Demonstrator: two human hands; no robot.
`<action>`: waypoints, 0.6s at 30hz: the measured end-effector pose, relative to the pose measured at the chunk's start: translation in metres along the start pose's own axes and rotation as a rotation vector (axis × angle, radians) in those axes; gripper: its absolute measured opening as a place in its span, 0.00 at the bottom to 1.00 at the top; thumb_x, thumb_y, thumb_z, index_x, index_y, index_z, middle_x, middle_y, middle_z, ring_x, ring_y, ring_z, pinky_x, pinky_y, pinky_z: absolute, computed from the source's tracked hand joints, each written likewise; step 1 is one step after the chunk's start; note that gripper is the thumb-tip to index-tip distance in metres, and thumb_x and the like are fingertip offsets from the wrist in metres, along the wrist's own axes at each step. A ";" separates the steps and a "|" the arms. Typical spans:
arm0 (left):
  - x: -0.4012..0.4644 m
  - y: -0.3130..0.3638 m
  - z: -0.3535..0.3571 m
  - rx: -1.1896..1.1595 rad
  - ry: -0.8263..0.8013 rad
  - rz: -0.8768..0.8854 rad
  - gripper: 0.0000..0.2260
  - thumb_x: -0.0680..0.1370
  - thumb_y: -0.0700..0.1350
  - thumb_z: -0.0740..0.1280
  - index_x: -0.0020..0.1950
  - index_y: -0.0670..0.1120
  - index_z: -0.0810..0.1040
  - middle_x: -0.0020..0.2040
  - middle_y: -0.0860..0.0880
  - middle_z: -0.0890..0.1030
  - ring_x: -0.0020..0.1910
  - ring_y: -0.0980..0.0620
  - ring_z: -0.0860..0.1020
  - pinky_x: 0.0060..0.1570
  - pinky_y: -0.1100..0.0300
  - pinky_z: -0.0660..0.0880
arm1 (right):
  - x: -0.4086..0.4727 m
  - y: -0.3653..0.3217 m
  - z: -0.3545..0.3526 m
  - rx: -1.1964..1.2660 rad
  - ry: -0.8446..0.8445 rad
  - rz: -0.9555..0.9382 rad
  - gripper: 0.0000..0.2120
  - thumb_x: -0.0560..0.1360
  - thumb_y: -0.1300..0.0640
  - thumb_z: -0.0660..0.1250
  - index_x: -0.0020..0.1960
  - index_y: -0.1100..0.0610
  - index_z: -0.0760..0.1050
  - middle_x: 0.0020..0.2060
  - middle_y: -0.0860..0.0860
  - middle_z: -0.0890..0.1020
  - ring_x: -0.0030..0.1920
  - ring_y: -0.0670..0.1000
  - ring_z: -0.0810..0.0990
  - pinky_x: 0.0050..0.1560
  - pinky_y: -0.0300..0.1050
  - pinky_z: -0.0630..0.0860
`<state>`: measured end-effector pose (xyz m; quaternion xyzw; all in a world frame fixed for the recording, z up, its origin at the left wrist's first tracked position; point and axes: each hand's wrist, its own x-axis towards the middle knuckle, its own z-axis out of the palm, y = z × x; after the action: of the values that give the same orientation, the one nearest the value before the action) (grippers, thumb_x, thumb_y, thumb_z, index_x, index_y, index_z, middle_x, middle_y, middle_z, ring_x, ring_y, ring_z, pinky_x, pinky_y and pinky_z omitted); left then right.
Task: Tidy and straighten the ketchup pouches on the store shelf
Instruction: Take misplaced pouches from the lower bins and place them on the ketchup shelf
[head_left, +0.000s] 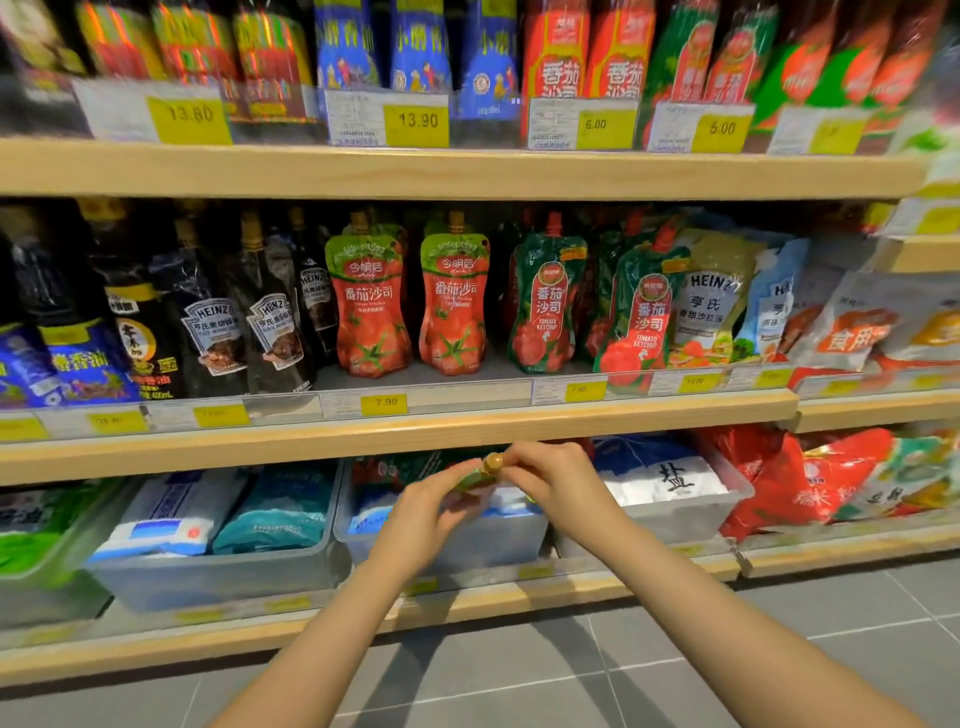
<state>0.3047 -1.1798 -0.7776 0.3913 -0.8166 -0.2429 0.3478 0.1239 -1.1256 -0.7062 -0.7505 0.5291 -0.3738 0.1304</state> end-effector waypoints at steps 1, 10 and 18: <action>0.006 0.005 -0.005 0.009 0.006 -0.005 0.20 0.73 0.42 0.70 0.63 0.55 0.73 0.54 0.55 0.80 0.52 0.60 0.77 0.52 0.65 0.72 | 0.008 -0.003 -0.006 0.026 0.003 0.025 0.04 0.73 0.60 0.67 0.46 0.57 0.81 0.37 0.52 0.84 0.37 0.46 0.78 0.39 0.37 0.72; 0.034 0.037 -0.036 -0.410 -0.306 -0.198 0.09 0.73 0.46 0.71 0.53 0.49 0.80 0.50 0.48 0.84 0.50 0.51 0.82 0.49 0.54 0.79 | 0.028 -0.012 -0.037 0.661 0.024 0.401 0.07 0.76 0.61 0.63 0.47 0.62 0.79 0.37 0.53 0.81 0.34 0.41 0.81 0.32 0.35 0.78; 0.027 0.035 -0.052 -0.535 -0.280 -0.292 0.07 0.70 0.48 0.73 0.46 0.51 0.82 0.43 0.54 0.86 0.45 0.56 0.82 0.40 0.67 0.76 | 0.028 -0.010 -0.032 0.735 -0.071 0.462 0.05 0.74 0.57 0.66 0.49 0.54 0.79 0.41 0.48 0.84 0.42 0.45 0.82 0.38 0.35 0.77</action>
<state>0.3150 -1.1881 -0.7105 0.3618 -0.6991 -0.5474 0.2840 0.1131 -1.1398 -0.6666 -0.5287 0.5101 -0.4722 0.4872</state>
